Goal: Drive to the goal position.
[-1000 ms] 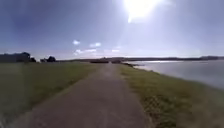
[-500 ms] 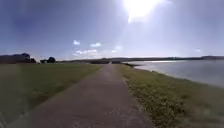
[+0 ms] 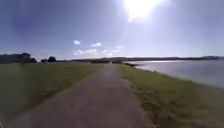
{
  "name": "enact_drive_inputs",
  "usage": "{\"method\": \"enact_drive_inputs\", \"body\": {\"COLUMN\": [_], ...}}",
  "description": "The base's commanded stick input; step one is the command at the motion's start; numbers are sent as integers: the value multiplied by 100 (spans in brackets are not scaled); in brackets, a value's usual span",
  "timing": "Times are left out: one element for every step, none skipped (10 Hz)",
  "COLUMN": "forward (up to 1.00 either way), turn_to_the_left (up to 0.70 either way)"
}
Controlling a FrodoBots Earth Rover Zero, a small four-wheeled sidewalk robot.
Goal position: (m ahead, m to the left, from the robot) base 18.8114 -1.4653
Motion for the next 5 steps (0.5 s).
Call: {"method": "enact_drive_inputs", "body": {"forward": [85, 85, 85, 85, 85], "turn_to_the_left": [0, 0, 23, 3, 0]}}
